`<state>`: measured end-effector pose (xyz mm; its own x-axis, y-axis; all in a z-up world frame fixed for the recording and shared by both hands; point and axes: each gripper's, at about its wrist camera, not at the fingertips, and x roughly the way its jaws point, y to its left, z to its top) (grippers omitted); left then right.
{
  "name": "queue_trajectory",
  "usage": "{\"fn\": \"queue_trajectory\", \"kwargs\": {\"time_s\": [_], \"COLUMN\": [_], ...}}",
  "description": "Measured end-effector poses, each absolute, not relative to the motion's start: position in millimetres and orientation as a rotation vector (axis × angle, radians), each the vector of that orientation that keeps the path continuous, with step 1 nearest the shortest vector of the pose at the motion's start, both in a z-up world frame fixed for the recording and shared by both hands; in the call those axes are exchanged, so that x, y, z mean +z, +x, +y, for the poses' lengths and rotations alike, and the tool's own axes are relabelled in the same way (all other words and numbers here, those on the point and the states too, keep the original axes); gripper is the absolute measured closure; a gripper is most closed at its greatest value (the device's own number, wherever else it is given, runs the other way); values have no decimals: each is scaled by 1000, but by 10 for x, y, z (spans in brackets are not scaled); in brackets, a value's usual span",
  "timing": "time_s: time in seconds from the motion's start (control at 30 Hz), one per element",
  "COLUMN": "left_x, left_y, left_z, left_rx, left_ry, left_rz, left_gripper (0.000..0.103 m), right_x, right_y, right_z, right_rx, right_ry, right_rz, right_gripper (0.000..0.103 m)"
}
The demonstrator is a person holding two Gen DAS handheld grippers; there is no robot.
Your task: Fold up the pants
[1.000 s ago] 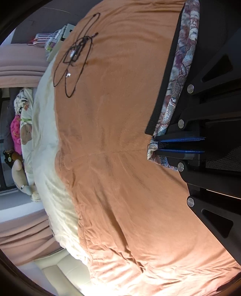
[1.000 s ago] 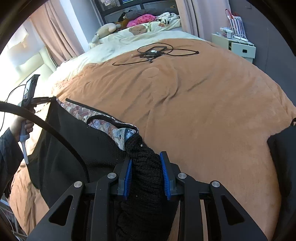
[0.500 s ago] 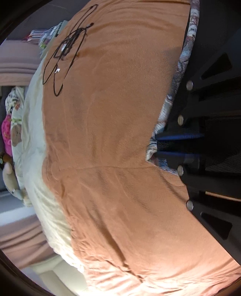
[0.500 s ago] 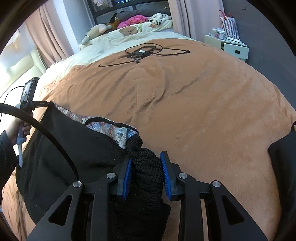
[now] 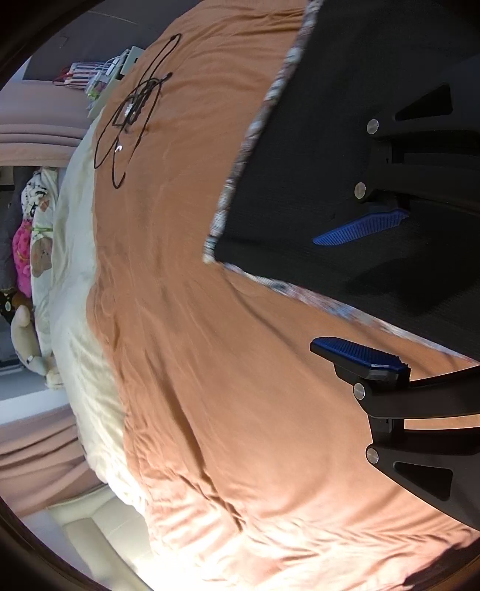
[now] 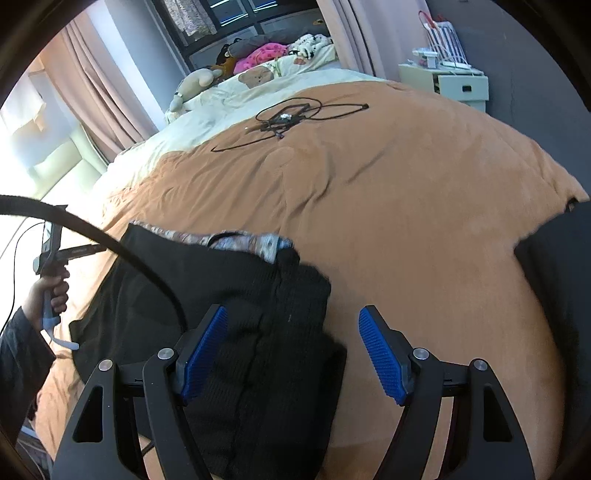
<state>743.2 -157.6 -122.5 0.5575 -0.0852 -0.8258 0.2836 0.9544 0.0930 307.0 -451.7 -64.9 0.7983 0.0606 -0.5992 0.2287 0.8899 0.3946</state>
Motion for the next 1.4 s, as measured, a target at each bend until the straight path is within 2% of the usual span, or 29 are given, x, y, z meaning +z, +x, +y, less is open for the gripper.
{"fn": "queue_trajectory", "kwargs": {"time_s": [0.3,0.67,0.97,1.17,1.2,1.27,1.33,1.4], "left_x": [-1020,-1147,-1302,-1396,-1400,-1401,-1411,-1459], "left_y": [6841,6054,5614,5592,5604,5630,5687,5768], "left_z": [-1040,-569,-460,-420,-429,-442,-461,-473], "left_rx": [-190,-153,-166,-173,-172,-173,-188,-201], "left_ry": [161,70,30,-39,-44,-58,-83,-119], "left_rz": [948,938,948,950,941,926,920,946], "left_gripper": [48,48,48,48,48,48,51,53], "right_x": [-578,-689,-900,-1086,-1120,-1167,-1181,-1200], "right_y": [2667,2315,2508,2843,2889,2894,2900,2914], "right_z": [-4447,-4515,-4599,-4744,-4802,-4856,-4967,-5061], "right_rx": [-64,-27,112,143,128,87,43,23], "right_ry": [509,659,814,887,894,903,904,911], "right_rz": [682,698,666,663,659,623,608,600], "right_gripper": [30,30,30,30,32,49,75,81]}}
